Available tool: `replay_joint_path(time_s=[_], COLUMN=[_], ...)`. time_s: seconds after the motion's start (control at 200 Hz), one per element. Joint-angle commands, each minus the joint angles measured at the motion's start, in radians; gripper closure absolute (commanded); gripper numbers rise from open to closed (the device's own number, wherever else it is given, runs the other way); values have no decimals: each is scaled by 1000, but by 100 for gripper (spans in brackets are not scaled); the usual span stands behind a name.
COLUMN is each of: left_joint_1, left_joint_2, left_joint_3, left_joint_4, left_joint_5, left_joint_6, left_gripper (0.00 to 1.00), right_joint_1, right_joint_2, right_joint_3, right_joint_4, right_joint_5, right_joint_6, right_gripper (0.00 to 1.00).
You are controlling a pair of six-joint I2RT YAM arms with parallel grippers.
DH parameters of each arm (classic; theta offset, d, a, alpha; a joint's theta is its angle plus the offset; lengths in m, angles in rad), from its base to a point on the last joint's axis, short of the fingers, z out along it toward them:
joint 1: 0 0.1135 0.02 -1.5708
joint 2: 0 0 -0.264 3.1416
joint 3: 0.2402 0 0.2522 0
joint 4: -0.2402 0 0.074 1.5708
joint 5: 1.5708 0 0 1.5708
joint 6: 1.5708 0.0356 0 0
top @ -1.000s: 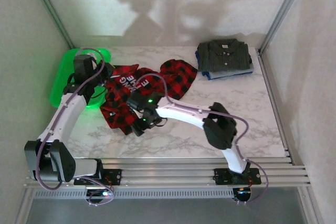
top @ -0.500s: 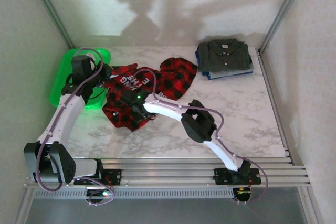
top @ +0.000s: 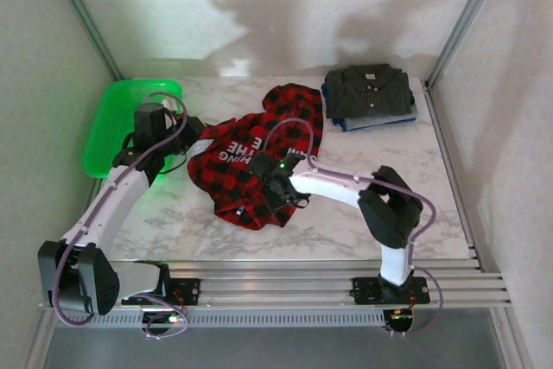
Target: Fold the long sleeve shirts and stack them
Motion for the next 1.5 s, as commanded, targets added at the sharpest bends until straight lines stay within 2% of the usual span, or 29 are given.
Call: replay_joint_path(time_s=[0.0,0.11,0.34,0.556,0.816,0.986,1.041,1.071,1.156,1.241,1.361,1.496], left_joint_1=[-1,1,62,109,128,135,142,148,163,183,196,201], left_joint_2=[-6,-3,-21,-41,-46,-55,-58,-58,-61,-62,-63,-43], left_joint_3=[4,-6,-20,-16,-23,-24,-23,-21,-8,35,156,329], left_joint_4=[35,24,8,-15,-21,-27,-32,-34,-38,-46,-52,-24], left_joint_5=[5,-1,1,7,13,13,11,11,16,24,10,-1], left_joint_6=[1,16,37,55,62,68,73,75,76,73,63,31], left_gripper=[100,100,100,100,100,100,100,100,100,100,100,100], right_joint_1=[55,94,160,196,209,210,210,207,186,162,136,117], right_joint_2=[-73,-12,226,404,503,559,566,570,563,509,401,261], right_joint_3=[75,142,363,543,605,614,616,614,606,581,561,585], right_joint_4=[25,37,7,-65,-100,-132,-136,-137,-132,-106,-61,-17], right_joint_5=[-95,-197,-225,-166,-97,10,39,58,72,66,21,-76], right_joint_6=[-121,-160,-208,-228,-235,-199,-195,-189,-163,-142,-143,-189], right_gripper=[24,24,24,25,26,30,34,40,69,87,100,100])
